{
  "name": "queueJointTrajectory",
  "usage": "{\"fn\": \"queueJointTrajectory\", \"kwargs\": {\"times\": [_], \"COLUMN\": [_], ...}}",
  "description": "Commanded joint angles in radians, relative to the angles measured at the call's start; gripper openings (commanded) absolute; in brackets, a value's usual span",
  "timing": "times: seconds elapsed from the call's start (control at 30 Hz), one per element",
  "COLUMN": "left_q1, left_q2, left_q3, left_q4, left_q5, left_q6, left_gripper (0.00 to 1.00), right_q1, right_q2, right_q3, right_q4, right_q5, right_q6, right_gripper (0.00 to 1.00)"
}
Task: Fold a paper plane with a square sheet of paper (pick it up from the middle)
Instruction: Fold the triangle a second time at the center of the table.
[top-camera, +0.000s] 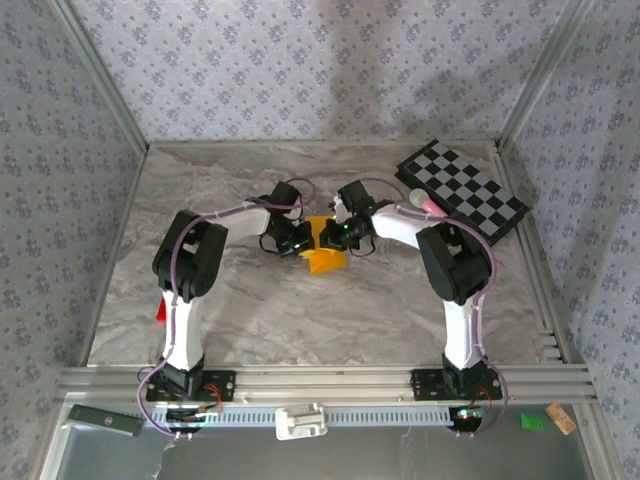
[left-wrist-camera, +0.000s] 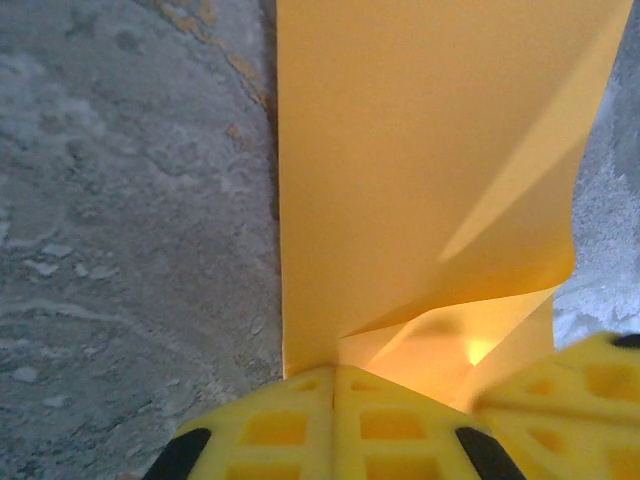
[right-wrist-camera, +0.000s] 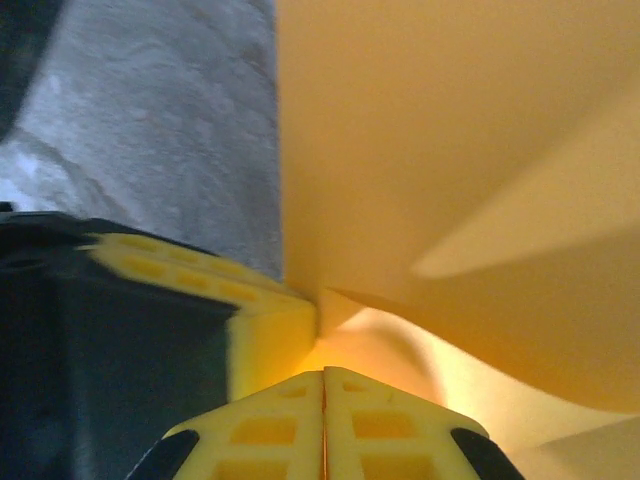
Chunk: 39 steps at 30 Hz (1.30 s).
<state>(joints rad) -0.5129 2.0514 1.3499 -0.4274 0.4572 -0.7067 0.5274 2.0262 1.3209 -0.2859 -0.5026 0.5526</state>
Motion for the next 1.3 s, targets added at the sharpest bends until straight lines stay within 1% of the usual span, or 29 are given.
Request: {"fn": "queueJointTrajectory", "kwargs": {"times": [0.0,0.2,0.33,0.37,0.57,0.67,0.77,0.9,1.03,1.13,1.27], "left_q1": [-0.002,0.002,0.013,0.018,0.024,0.024,0.024,0.024,0.024,0.024,0.025], "left_q2": [0.055,0.055,0.054,0.054,0.059,0.065,0.070,0.076,0.079,0.079,0.081], "left_q3": [-0.014,-0.047,-0.076,-0.080,-0.065,-0.037,-0.013,-0.001,-0.007,-0.010,-0.017], "left_q4": [-0.066,-0.082,-0.083,-0.085,-0.082,-0.092,-0.106,-0.115,-0.115,-0.119,-0.122], "left_q5": [-0.064,-0.095,-0.126,-0.130,-0.122,-0.109,-0.105,-0.094,-0.091,-0.094,-0.100], "left_q6": [0.026,0.024,0.023,0.020,0.037,0.058,0.079,0.087,0.079,0.078,0.081], "left_gripper": [0.00,0.00,0.00,0.00,0.00,0.00,0.00,0.00,0.00,0.00,0.00], "right_q1": [-0.017,-0.066,-0.103,-0.115,-0.171,-0.162,-0.133,-0.084,-0.061,-0.062,-0.089], "right_q2": [0.033,0.032,-0.008,-0.021,-0.086,-0.122,-0.139,-0.083,-0.019,0.007,0.020], "right_q3": [-0.010,-0.072,-0.120,-0.159,-0.192,-0.176,-0.149,-0.076,-0.046,-0.042,-0.068], "right_q4": [-0.021,0.021,0.045,0.050,0.060,0.061,0.070,0.059,0.078,0.076,0.084], "right_q5": [0.027,0.025,0.038,0.043,0.089,0.097,0.075,0.049,0.015,0.012,0.015], "right_q6": [0.000,0.026,0.027,0.029,0.023,0.011,0.003,0.005,0.032,0.032,0.034], "right_gripper": [0.08,0.08,0.07,0.07,0.08,0.08,0.08,0.08,0.08,0.08,0.07]}}
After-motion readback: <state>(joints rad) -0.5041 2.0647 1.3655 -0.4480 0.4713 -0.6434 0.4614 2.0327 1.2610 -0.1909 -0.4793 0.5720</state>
